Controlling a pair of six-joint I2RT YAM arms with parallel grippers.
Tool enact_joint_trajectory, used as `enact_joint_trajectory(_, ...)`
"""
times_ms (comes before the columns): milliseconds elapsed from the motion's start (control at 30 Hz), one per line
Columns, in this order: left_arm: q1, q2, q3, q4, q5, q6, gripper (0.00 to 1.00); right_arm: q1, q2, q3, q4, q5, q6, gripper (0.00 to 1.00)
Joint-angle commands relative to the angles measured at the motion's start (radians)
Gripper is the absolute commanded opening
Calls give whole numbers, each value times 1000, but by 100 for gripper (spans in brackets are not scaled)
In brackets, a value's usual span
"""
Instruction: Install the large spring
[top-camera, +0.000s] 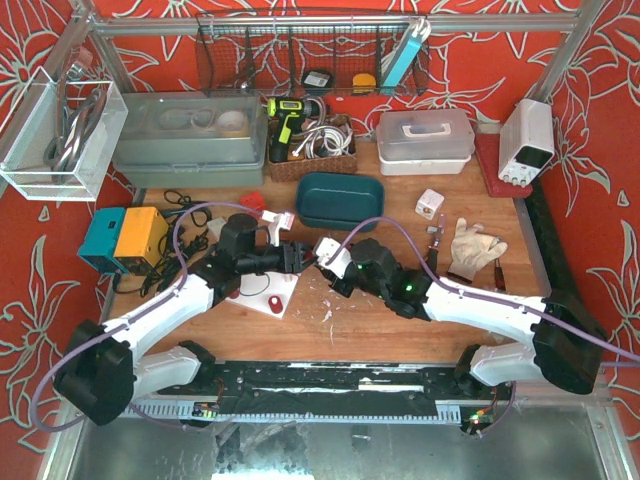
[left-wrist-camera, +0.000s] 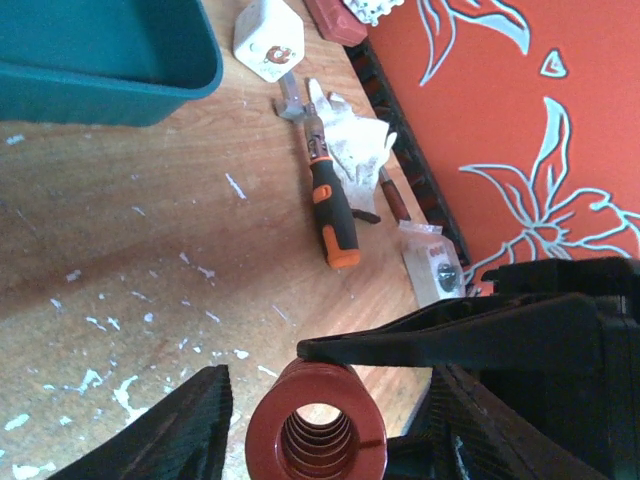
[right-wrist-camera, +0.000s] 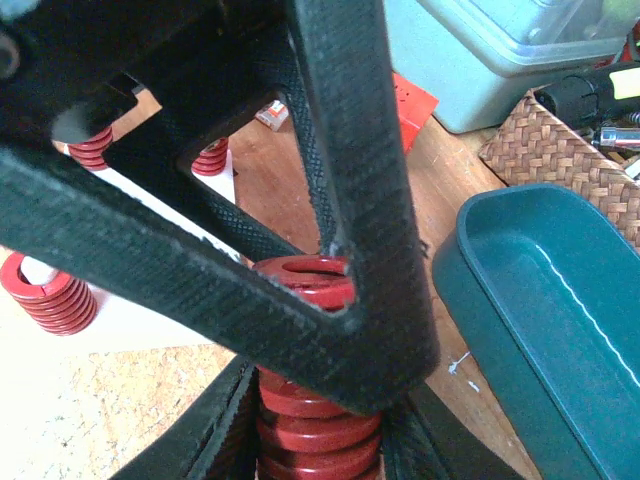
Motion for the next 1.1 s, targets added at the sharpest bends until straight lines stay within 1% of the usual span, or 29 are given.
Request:
enact_joint_trajectory(0,-9,20,24,30,32,0,54,11,12,21,30,26,-16,0)
enact_joint_trajectory(200,-12,28,20,34,42,-6,34,16,17,23,26,47,-24,1)
enact_joint_trajectory(333,-12,26,20,41,54,-16,13,16,24,29,18,49,-25,1)
enact_joint_trajectory(400,-10,26,15,50,66,-28,1,16,27,29,16,56,-24,4)
enact_joint_trajectory(433,-10,24,16,50,67,-30,0,16,30,31,15,62,-25,7)
enact_joint_trajectory(500,-10,19,14,46,59,-35,0,16,38,35,10,76,-24,17)
enact_joint_trajectory(567,-10,13,15,32,43,-32,0,16,41,41,2,89,-16,28)
enact_joint_trajectory(600,-10,9,17,20,34,-27,0,16,41,45,-1,94,-10,36)
enact_joint_trajectory(700,-7,-15,28,-48,-16,-1,0,16,24,52,-21,111,2,51)
enact_joint_trajectory(833,4,-70,52,-155,-131,44,0,14,-25,50,-46,168,36,77)
enact_joint_trajectory(900,5,-94,74,-219,-202,73,0,14,-52,53,-77,202,61,85)
enact_joint_trajectory(967,5,-110,103,-297,-294,109,0,14,-79,55,-109,252,92,98)
enact_joint_trajectory(1067,6,-111,130,-398,-453,162,0,11,-119,30,-118,346,119,99)
